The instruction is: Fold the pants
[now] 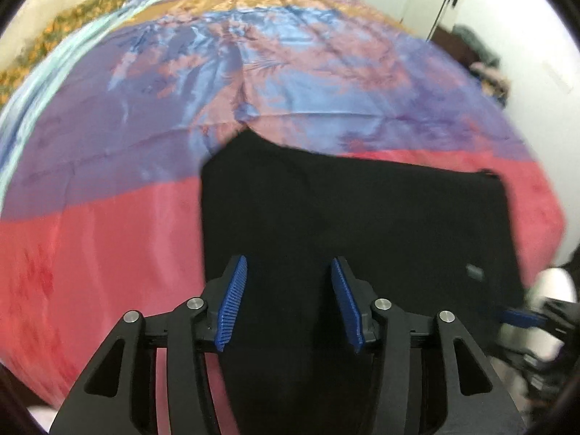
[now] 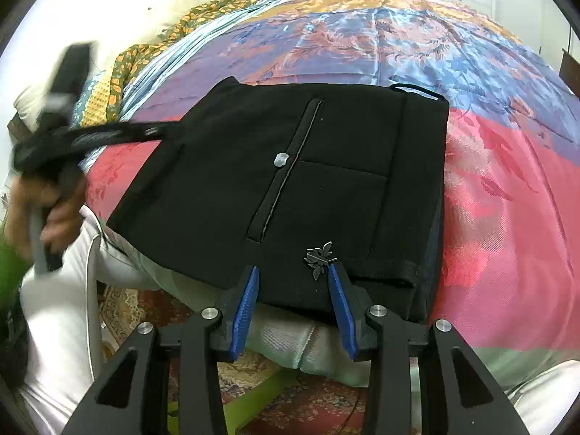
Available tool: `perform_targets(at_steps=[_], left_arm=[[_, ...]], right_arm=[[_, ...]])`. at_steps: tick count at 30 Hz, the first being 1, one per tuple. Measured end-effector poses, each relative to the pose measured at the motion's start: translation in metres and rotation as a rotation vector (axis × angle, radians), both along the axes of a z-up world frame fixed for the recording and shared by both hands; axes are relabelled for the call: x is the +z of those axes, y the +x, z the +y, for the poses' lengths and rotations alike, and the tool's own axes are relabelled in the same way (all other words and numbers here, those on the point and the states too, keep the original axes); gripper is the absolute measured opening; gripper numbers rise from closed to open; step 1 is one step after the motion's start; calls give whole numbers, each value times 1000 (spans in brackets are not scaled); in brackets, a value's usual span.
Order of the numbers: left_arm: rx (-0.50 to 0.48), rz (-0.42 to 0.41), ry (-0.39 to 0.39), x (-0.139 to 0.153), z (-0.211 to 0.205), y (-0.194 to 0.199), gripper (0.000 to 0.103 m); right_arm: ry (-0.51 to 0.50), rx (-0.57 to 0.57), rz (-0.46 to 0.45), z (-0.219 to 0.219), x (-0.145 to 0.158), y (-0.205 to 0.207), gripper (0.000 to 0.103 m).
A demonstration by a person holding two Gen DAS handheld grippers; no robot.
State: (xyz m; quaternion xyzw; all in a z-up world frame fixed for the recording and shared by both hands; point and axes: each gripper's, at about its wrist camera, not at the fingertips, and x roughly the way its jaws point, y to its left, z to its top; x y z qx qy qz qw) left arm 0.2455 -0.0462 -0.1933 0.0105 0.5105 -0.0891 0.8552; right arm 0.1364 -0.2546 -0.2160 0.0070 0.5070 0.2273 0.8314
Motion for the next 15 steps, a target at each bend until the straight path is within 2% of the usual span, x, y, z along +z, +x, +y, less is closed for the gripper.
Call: perform_targets(at_steps=[1, 2, 4, 8, 15], left_arm=[[17, -7, 43, -6, 0, 8, 53], [40, -5, 67, -10, 1, 15, 63], [109, 21, 36, -17, 12, 28, 73], [226, 64, -100, -15, 44, 27, 72], [298, 48, -204, 3, 97, -28, 70]], right_arm=[[1, 0, -1, -1, 0, 0, 40], [0, 0, -2, 0, 0, 0, 40], [2, 1, -5, -1, 0, -1, 40], [18, -1, -2, -4, -1, -1, 40], [53, -8, -1, -8, 1, 0, 40]])
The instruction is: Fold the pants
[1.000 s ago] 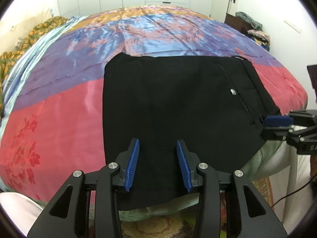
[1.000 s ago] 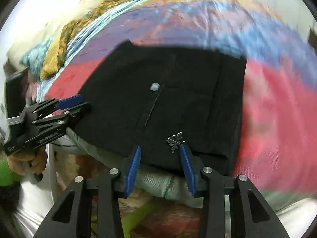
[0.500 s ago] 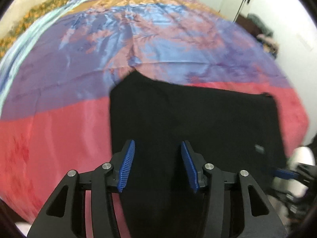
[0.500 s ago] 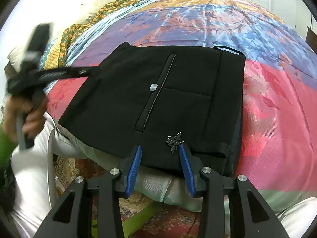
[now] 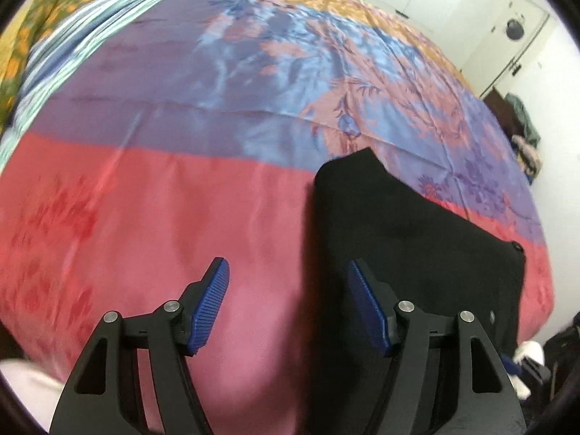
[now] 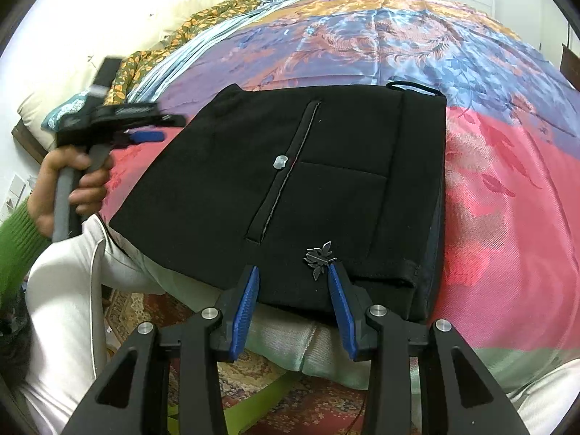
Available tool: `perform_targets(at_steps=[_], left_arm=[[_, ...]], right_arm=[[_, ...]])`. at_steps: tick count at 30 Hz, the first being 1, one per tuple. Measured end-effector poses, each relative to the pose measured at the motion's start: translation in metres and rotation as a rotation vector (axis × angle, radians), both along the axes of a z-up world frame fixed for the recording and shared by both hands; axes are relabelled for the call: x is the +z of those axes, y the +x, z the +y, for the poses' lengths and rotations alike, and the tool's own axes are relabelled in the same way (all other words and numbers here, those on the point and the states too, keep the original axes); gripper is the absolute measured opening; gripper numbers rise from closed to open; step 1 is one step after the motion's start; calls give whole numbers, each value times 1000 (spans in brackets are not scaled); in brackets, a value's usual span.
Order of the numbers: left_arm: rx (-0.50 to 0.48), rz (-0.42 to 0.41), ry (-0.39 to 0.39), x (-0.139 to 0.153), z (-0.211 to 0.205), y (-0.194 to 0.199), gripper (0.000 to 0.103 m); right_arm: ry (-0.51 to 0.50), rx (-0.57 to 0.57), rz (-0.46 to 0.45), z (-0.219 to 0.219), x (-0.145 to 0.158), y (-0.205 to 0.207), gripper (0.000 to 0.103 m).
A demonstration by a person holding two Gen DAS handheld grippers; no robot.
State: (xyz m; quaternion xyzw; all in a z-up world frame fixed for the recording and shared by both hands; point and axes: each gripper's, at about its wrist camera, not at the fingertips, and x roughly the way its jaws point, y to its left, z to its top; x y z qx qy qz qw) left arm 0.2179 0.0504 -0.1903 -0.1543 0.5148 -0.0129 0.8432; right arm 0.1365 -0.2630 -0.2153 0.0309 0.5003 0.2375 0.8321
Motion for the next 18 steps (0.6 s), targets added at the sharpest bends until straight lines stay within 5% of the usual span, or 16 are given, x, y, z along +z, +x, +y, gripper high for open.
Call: perform_targets(at_steps=[5, 9, 18], left_arm=[[25, -13, -102, -8, 14, -35, 70], [28, -19, -192, -13, 14, -54, 70], [-59, -47, -193, -7, -1, -51, 70]], right_arm=[[132, -56, -12, -21, 20, -7, 43], [147, -137, -65, -46, 38, -20, 72], [265, -256, -17, -80, 34, -15, 72]])
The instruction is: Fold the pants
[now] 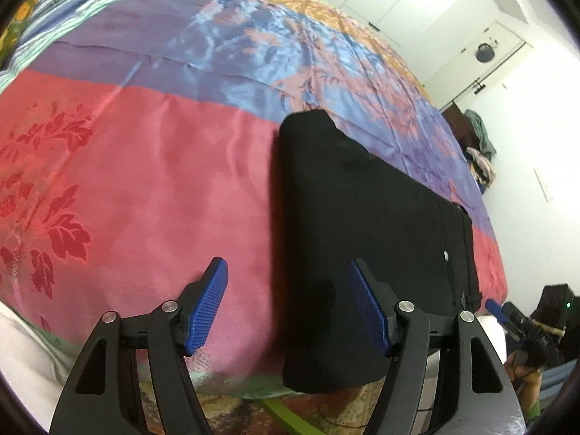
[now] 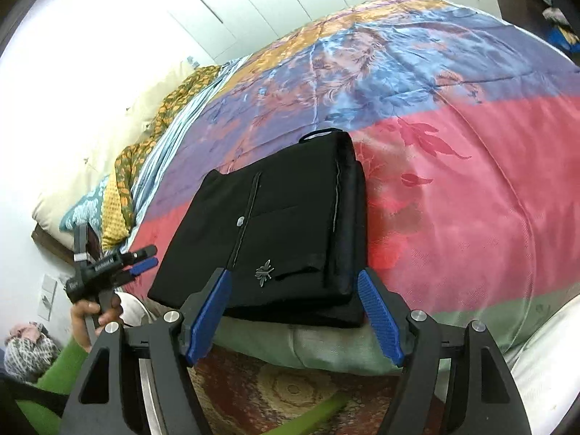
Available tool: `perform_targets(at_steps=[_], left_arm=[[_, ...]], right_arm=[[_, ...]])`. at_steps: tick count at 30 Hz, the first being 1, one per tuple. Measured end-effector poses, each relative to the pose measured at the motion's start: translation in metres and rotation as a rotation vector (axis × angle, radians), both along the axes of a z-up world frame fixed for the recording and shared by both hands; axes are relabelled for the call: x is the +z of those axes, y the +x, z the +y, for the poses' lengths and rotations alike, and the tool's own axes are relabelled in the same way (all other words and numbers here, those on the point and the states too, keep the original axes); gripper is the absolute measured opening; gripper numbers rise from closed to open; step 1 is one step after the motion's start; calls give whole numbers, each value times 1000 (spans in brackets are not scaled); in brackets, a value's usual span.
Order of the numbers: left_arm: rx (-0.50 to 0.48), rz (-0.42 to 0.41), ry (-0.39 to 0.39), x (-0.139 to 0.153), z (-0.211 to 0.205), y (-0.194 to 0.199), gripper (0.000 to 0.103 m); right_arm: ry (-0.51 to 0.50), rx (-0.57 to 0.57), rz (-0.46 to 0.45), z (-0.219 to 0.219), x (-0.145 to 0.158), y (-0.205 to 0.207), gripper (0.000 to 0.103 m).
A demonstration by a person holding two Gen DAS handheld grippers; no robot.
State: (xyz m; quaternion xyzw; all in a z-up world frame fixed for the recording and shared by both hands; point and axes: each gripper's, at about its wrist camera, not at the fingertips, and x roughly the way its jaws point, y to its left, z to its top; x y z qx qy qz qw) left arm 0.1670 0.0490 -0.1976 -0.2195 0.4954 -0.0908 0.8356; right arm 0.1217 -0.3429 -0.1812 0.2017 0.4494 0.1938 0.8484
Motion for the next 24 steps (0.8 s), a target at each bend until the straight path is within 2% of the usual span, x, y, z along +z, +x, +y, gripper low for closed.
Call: perform_targets(at_steps=[8, 17, 24], left_arm=[[6, 14, -12, -5, 3, 0, 70], [-56, 36, -55, -13, -8, 2, 70], [-64, 52, -80, -22, -7, 9, 72]], right_arm=[[13, 12, 18, 3, -7, 7, 72], [42, 6, 48, -1, -17, 11, 74], [-8, 71, 85, 3, -29, 40, 74]])
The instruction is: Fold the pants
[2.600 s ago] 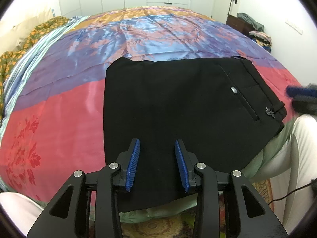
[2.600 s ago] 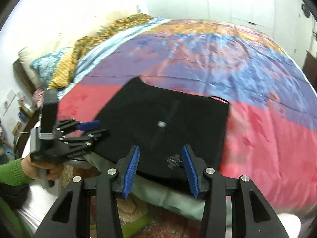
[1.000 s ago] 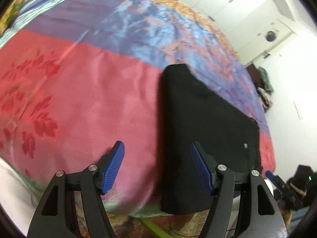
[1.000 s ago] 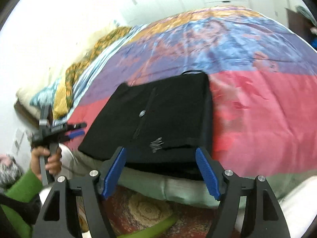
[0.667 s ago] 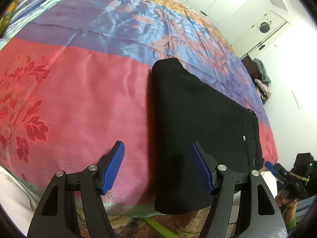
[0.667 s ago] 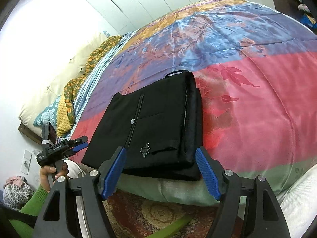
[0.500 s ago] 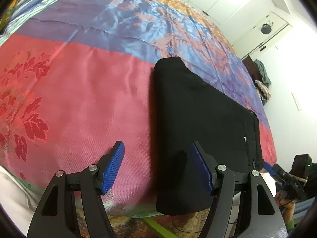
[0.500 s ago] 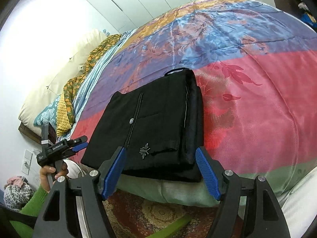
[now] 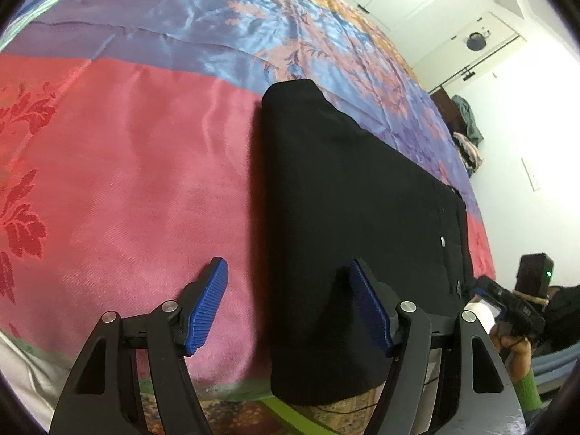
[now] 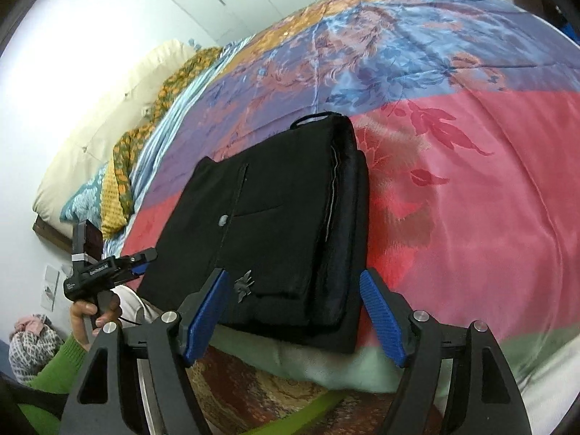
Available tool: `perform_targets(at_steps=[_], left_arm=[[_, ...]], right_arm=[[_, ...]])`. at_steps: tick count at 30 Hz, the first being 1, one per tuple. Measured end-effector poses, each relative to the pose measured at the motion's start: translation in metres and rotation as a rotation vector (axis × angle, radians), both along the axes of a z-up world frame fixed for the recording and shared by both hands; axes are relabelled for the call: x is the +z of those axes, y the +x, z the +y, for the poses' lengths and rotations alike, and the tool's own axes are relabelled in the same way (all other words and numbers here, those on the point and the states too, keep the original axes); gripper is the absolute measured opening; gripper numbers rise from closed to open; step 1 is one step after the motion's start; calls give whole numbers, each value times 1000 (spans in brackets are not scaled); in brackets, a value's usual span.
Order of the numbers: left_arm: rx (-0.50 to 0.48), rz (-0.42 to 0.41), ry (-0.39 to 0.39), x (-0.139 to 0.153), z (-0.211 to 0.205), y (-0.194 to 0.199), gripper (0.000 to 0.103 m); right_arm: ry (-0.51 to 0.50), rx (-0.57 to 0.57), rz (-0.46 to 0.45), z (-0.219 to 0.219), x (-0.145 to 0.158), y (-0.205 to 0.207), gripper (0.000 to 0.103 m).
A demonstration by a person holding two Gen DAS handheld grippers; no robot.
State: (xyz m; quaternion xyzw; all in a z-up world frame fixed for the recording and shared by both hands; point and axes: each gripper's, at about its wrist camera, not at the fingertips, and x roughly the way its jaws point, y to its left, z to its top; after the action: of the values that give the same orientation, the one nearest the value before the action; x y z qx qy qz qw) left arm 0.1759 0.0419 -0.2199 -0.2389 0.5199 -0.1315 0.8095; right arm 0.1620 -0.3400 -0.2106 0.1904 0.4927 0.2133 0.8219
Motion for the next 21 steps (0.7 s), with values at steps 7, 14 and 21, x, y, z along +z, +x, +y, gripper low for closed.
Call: perform_targets(at_steps=[7, 14, 21], left_arm=[[-19, 18, -70, -11, 1, 15, 80], [-114, 5, -71, -12, -31, 20, 74], [-88, -11, -52, -12, -25, 12, 53]], right_arm=[[30, 60, 119, 0, -31, 37, 83], [131, 148, 183, 16, -42, 59, 87], [149, 100, 196, 14, -55, 63, 77]])
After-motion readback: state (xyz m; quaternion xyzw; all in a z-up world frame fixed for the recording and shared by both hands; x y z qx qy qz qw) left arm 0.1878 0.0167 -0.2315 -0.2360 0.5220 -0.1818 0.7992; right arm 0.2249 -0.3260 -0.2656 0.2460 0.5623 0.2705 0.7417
